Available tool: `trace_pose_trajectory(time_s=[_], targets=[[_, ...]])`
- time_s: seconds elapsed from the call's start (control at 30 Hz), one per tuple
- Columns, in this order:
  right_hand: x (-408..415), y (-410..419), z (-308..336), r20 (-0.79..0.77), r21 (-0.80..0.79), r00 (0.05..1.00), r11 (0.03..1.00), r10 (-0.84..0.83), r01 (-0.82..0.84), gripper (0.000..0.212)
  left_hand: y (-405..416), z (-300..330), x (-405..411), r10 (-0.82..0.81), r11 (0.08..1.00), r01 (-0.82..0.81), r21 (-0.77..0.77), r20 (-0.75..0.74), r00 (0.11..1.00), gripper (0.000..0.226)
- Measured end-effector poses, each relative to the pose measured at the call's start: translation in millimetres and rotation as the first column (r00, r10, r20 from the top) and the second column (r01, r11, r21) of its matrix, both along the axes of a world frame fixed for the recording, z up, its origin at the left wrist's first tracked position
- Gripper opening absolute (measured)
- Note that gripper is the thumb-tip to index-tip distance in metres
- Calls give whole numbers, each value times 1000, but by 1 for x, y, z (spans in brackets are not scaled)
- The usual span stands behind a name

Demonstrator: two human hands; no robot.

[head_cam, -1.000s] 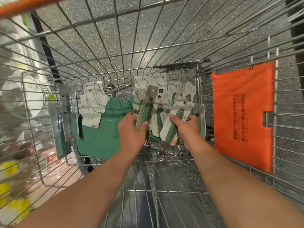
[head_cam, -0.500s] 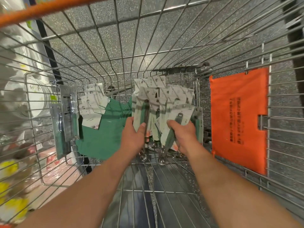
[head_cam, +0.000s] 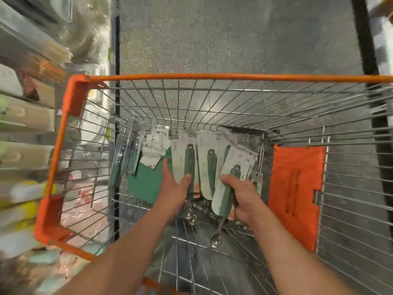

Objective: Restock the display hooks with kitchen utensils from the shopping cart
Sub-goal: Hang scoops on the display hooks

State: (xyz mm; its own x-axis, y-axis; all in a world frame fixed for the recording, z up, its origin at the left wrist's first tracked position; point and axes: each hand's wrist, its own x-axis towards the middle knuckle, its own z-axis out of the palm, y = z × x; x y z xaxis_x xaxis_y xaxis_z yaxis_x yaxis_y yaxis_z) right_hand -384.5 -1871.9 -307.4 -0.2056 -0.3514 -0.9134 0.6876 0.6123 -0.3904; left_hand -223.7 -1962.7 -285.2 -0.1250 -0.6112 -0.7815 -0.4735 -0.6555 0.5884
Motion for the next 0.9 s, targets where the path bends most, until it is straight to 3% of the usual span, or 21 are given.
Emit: trace_pose_trajectory(time_s=[0.07,0.13,0.27,0.37,0.47,0.57,0.8,0.9], targets=[[8,-12,32,17,-69,998,996,53,-52,27,-1,23,5,84,996,-81,28,-94,992,47],[18,-23,60,18,-124,997,990,76,-73,21,-1,49,8,203,979,-196,59,-155,967,31],[49,-43,117,-48,-222,985,959,167,-173,26,0,98,35,418,906,-416,78,-314,853,46],[80,-48,149,-108,-269,955,916,277,-297,26,5,132,65,478,854,-520,13,-415,774,50],[116,-48,181,-180,-307,921,870,346,-386,20,17,155,97,514,804,-591,-73,-415,751,73],[174,-33,216,-243,-342,882,816,403,-467,14,45,179,148,577,705,-703,-95,-500,646,90],[298,2,277,-411,-433,765,631,497,-643,36,116,238,262,675,503,-849,-162,-539,503,59],[349,16,305,-459,-475,668,473,586,-742,14,148,254,306,747,362,-917,-170,-536,394,47]])
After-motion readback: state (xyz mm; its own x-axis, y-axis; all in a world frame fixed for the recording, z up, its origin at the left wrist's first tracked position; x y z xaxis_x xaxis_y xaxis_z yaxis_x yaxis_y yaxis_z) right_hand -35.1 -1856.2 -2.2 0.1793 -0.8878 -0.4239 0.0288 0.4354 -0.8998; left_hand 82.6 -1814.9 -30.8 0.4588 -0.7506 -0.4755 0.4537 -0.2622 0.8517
